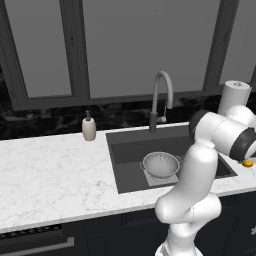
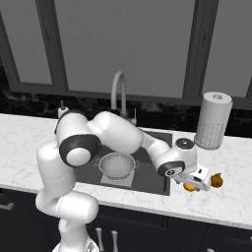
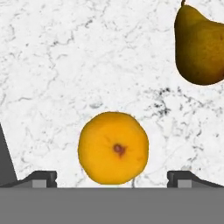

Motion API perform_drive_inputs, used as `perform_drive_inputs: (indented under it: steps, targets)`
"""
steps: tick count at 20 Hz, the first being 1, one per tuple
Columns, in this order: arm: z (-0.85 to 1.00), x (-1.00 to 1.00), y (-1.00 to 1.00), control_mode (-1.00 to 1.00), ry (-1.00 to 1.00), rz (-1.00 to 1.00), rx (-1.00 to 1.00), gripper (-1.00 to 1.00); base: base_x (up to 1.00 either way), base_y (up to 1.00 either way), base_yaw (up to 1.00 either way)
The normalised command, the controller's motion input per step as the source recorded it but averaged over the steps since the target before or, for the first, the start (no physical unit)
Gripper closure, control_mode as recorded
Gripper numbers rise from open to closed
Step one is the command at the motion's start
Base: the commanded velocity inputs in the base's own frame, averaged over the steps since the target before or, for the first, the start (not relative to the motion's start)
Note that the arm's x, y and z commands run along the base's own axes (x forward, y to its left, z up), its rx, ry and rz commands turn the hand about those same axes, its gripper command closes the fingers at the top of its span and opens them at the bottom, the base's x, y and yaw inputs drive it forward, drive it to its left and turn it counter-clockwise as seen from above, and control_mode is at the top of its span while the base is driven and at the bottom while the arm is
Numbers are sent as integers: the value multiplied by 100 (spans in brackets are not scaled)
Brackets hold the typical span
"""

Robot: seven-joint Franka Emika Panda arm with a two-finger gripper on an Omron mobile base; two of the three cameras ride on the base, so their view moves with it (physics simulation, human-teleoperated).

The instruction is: Put the colander in the sink, put the pear, tangerine in the colander, and turn on the sink faucet and pour water over the colander.

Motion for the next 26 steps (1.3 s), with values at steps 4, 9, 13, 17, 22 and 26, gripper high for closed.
perform_drive_inputs:
  steps: [4,9,13,17,22,26]
  targets:
    - [-16,22,-13,-100,2,7,0,-100,0,0,0]
    - [-14,16,-15,-100,2,9,1,-100,0,0,0]
    - [-24,0,-4,-100,9,7,0,100,0,0,0]
    - [-17,-12,3,-100,13,4,1,100,0,0,0]
    - [1,-10,20,-100,3,5,3,100,0,0,0]
    - [47,-19,73,-100,0,8,10,100,0,0,0]
